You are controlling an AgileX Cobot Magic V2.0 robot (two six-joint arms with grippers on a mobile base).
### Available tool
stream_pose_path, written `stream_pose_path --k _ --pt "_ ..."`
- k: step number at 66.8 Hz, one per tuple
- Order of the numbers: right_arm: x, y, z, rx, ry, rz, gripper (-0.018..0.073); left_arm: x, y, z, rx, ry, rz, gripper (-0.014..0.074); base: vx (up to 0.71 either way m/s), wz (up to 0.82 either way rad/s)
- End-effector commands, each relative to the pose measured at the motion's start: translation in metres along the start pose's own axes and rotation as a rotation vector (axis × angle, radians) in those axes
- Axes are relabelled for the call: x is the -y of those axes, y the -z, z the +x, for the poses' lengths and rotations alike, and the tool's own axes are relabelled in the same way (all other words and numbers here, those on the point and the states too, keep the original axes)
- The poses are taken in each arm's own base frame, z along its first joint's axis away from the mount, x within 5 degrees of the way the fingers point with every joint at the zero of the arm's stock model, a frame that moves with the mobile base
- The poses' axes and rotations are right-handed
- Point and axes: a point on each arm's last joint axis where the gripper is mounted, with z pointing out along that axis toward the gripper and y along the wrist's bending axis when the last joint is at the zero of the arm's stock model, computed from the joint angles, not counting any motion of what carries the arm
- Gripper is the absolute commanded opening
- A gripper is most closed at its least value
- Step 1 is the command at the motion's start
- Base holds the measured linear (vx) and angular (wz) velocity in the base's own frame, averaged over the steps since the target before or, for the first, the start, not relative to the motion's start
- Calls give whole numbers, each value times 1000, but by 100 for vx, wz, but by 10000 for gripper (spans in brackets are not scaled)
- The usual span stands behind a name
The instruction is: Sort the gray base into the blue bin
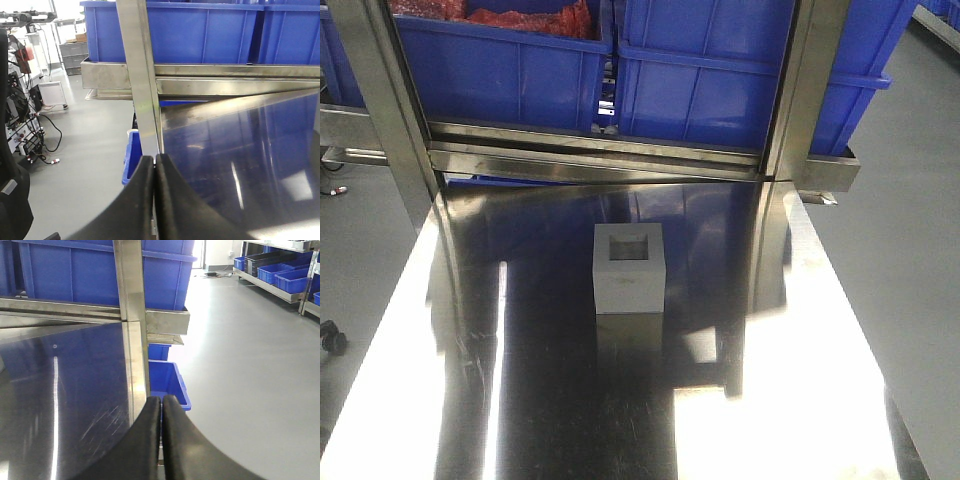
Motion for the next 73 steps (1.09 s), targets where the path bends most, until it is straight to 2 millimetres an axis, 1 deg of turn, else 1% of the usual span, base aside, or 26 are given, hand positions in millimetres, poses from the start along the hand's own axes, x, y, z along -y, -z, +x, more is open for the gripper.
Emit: stream_pose_path --k 1,73 --pt "0 -1 -5 51 15 4 -5 -1 3 -15 113 5 -5 -6 0 0" --pt "0 -1 -5 51 15 4 -5 -1 3 -16 131 5 -6 -6 0 0"
